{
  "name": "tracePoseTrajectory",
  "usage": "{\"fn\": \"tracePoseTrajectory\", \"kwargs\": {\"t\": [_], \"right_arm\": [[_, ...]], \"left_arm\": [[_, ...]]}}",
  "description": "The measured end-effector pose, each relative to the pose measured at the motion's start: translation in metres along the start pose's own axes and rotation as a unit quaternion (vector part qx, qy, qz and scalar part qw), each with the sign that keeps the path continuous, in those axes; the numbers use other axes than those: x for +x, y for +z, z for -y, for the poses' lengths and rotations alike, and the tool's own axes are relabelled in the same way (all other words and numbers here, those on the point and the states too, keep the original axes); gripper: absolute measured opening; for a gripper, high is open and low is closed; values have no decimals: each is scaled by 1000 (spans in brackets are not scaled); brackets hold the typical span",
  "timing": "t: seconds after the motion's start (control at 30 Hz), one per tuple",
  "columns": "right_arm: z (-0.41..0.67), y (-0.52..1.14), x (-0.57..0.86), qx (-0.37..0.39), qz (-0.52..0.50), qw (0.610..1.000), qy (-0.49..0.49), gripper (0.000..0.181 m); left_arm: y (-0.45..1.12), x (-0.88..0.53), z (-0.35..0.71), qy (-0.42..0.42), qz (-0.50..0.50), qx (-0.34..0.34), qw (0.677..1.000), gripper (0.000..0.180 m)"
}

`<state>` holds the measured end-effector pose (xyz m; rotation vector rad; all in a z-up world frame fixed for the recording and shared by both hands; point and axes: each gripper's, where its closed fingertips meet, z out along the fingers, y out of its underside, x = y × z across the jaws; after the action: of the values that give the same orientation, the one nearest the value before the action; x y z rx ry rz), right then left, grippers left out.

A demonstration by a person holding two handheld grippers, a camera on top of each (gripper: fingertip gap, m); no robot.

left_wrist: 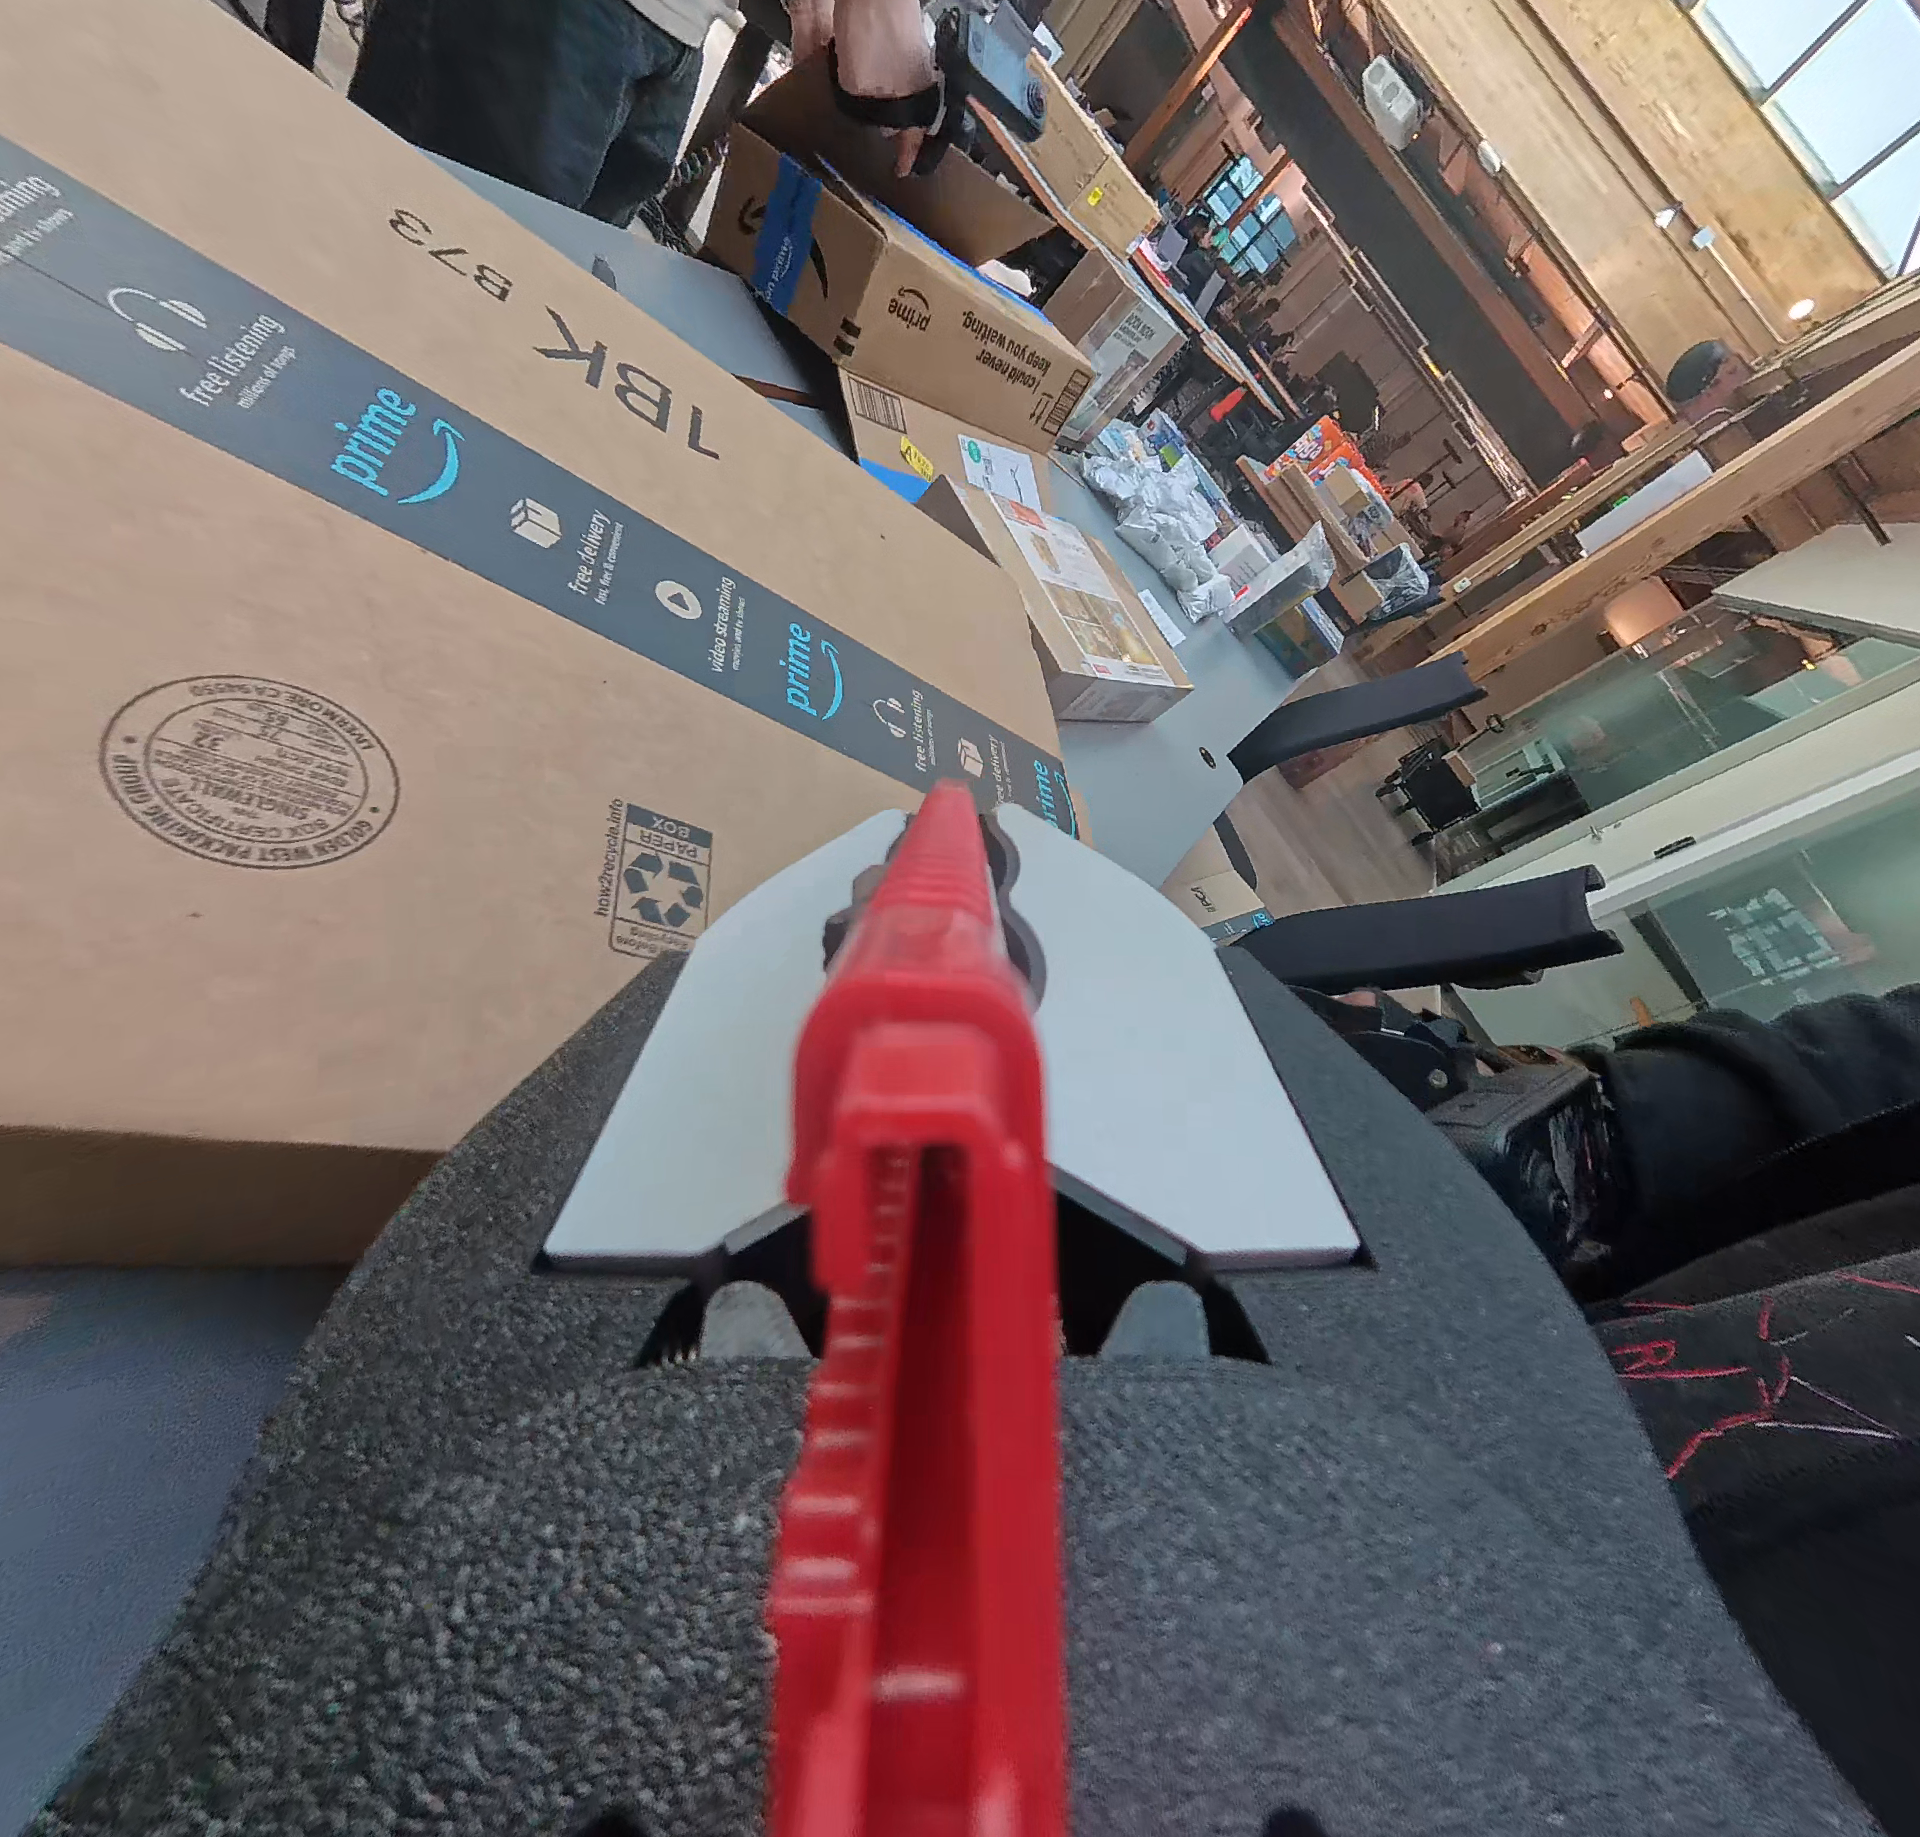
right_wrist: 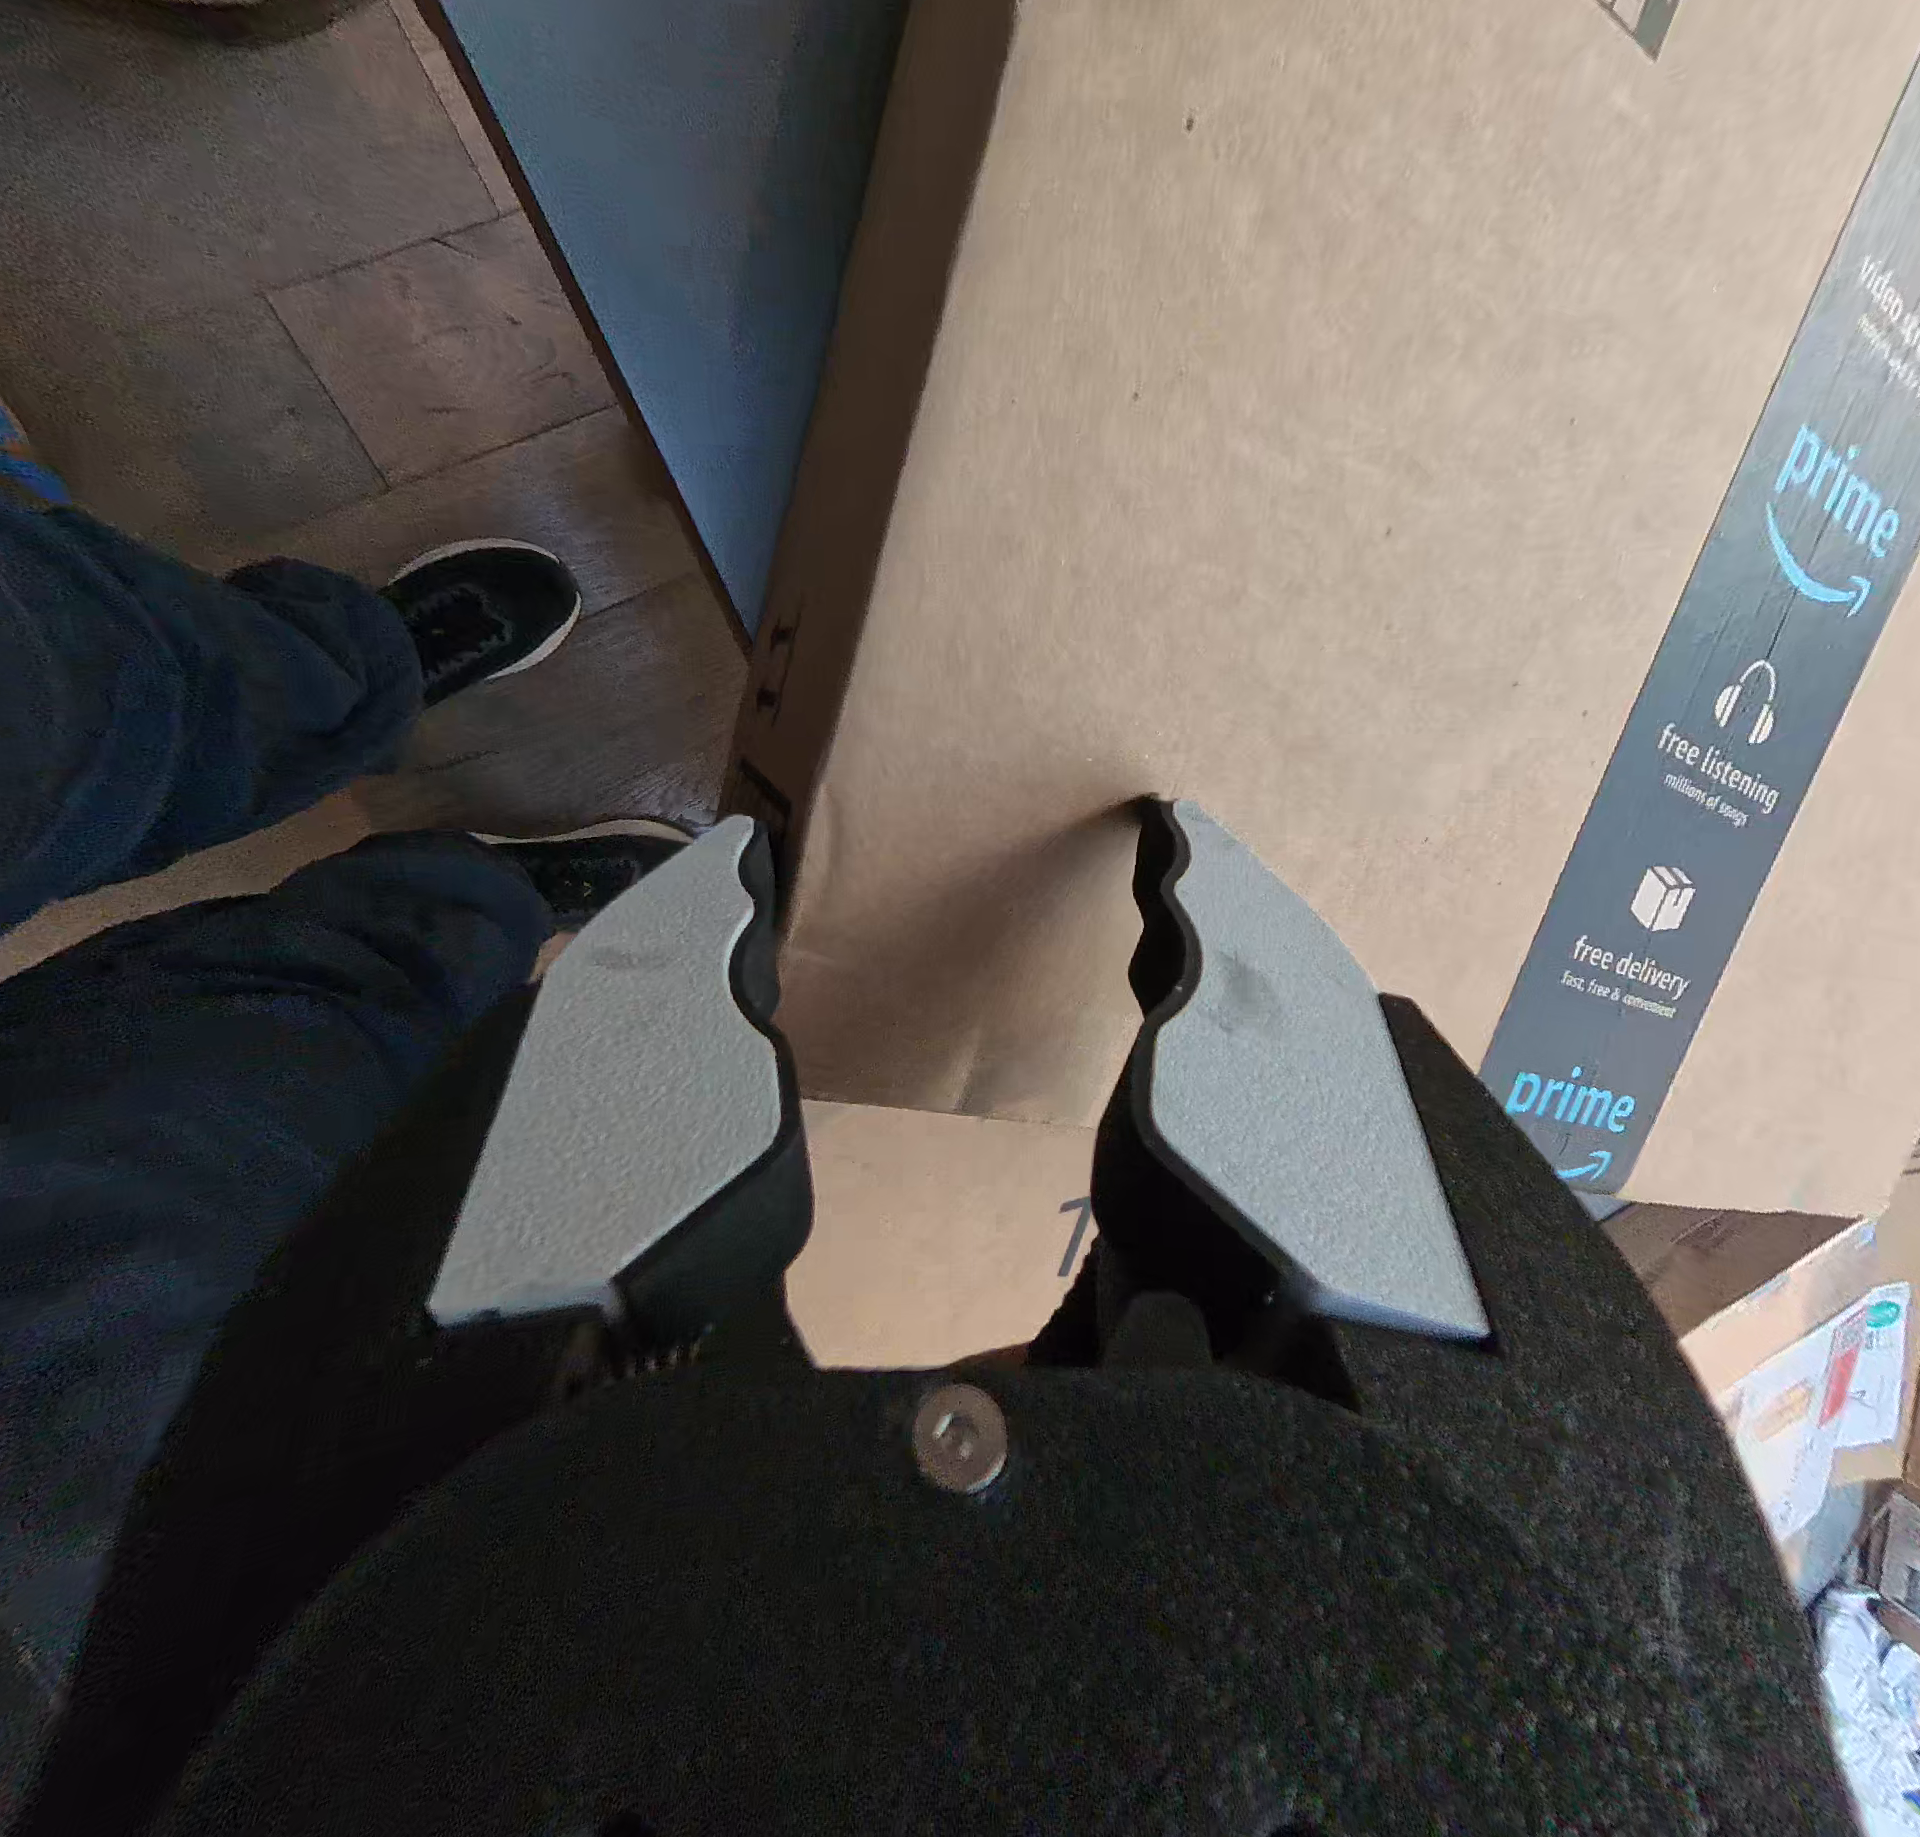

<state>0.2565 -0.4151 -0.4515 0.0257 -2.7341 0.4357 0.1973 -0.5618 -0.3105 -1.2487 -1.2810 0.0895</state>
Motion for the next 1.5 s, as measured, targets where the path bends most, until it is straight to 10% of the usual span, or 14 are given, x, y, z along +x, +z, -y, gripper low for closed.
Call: {"fn": "tracePoseTrajectory", "kwargs": {"t": [0.53,1.1,1.5], "right_arm": [[-134,-60,-4,-118,103,986,57,48],[84,18,156,98,136,960,224,57],[152,120,215,52,99,970,215,65]], "left_arm": [[-30,-7,30,-80,-70,15,994,10],[-23,-102,93,-151,-8,55,987,11],[9,-213,115,-217,34,45,975,11]]}}
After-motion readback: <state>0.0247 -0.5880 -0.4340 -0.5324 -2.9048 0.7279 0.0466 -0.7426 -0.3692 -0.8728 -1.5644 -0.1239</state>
